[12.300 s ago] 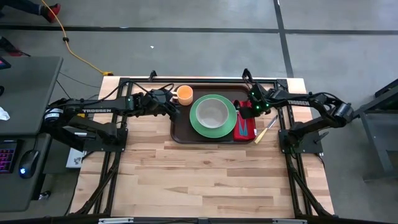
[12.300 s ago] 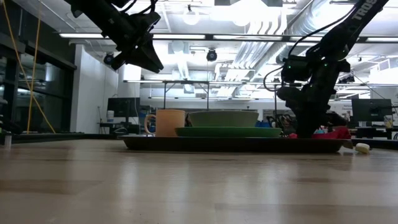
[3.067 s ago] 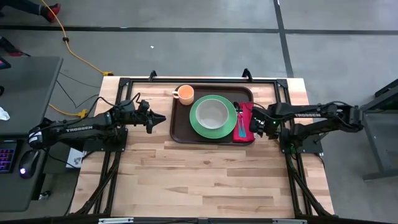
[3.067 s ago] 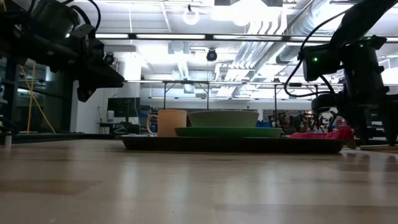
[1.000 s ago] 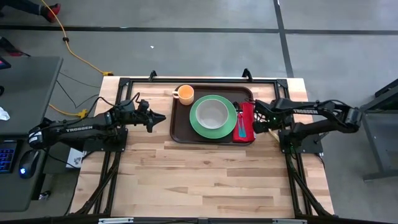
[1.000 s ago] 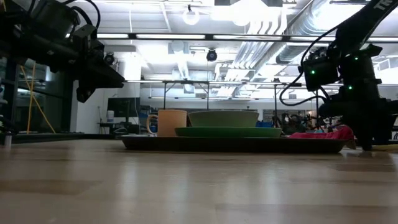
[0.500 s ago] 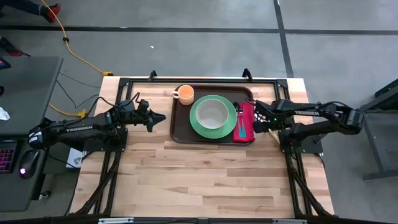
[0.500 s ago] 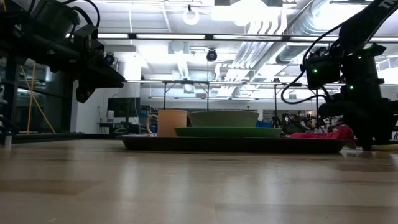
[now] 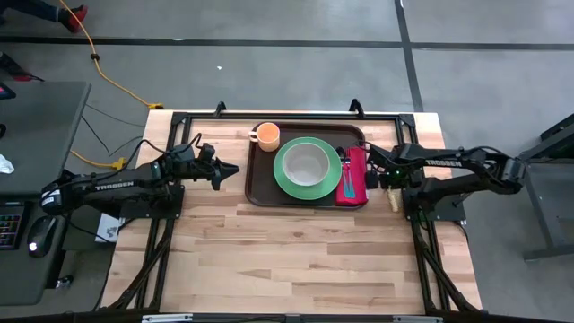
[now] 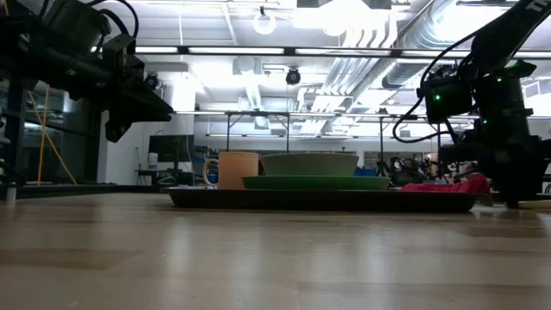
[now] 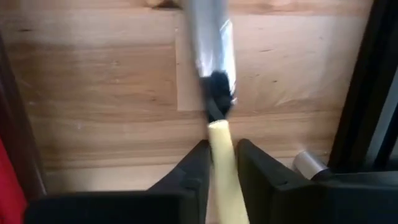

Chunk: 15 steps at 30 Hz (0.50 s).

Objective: Set up tray
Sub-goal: Put the yellow knife on top of the red table napkin to the right of the blue fork on the brown tray

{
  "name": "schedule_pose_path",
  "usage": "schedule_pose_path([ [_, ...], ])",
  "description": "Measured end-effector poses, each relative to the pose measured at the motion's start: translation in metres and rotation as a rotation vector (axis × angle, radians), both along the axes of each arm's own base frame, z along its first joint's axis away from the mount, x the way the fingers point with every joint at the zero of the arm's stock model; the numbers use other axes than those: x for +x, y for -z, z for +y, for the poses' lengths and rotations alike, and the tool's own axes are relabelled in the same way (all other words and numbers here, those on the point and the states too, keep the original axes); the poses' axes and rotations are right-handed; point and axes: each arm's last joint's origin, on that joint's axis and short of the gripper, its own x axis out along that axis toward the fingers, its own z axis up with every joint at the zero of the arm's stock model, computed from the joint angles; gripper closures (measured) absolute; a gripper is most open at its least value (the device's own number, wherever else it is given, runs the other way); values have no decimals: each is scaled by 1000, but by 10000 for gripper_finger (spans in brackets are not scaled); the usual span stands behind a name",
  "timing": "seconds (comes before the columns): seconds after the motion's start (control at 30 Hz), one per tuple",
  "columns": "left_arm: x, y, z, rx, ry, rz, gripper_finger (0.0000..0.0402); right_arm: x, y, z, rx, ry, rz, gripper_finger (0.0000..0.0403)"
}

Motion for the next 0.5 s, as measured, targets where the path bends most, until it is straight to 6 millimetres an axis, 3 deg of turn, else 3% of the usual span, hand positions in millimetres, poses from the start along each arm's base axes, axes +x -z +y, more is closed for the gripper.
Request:
schedule_pose_path([
  [0.2, 0, 0, 0, 0, 1, 0, 295, 0, 0, 0, -2, 18, 1, 390],
  [0.5, 0, 0, 0, -1, 1, 2, 295, 11, -14, -7, -40, 16, -34, 391],
])
